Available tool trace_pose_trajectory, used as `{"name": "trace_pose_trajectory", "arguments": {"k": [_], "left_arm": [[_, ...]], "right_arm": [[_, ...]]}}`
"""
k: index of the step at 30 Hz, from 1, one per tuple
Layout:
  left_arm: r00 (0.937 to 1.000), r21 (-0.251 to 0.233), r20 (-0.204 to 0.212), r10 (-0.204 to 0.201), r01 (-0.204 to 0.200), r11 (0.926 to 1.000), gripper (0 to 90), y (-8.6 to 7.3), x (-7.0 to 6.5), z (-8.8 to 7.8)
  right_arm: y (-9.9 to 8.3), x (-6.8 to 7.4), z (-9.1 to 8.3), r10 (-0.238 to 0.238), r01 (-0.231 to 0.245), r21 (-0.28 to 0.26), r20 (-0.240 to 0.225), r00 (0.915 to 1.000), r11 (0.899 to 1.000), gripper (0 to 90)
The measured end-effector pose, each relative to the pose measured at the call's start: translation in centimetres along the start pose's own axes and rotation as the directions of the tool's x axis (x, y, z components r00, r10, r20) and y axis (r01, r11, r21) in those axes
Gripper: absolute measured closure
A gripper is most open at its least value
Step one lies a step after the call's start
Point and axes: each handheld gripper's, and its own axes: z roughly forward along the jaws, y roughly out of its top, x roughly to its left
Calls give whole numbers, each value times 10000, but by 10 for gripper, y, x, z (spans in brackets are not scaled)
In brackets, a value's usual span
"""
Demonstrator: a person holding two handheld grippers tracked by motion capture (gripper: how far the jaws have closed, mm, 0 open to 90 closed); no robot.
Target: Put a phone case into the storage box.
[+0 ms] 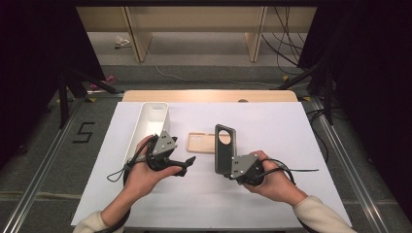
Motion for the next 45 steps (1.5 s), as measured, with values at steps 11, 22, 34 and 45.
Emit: {"name": "trace_pose_trajectory", "arguments": {"k": [11,22,34,45], "left_arm": [[9986,731,134,-520,509,9960,192,34,3,41],[9837,1806,-1,-1797,1768,9675,275,55,18,77],[9560,2293,282,-2919,2780,9328,450,52,23,95],[9213,2268,676,-3830,3596,9051,663,54,24,95]], "right_arm": [[10,7,3,-205,204,-92,-101,9997,9997,896],[14,9,4,-423,423,-164,44,9991,9990,896],[17,11,5,-653,654,-78,185,9977,9978,896],[17,12,8,-763,763,63,87,9970,9971,896]]}}
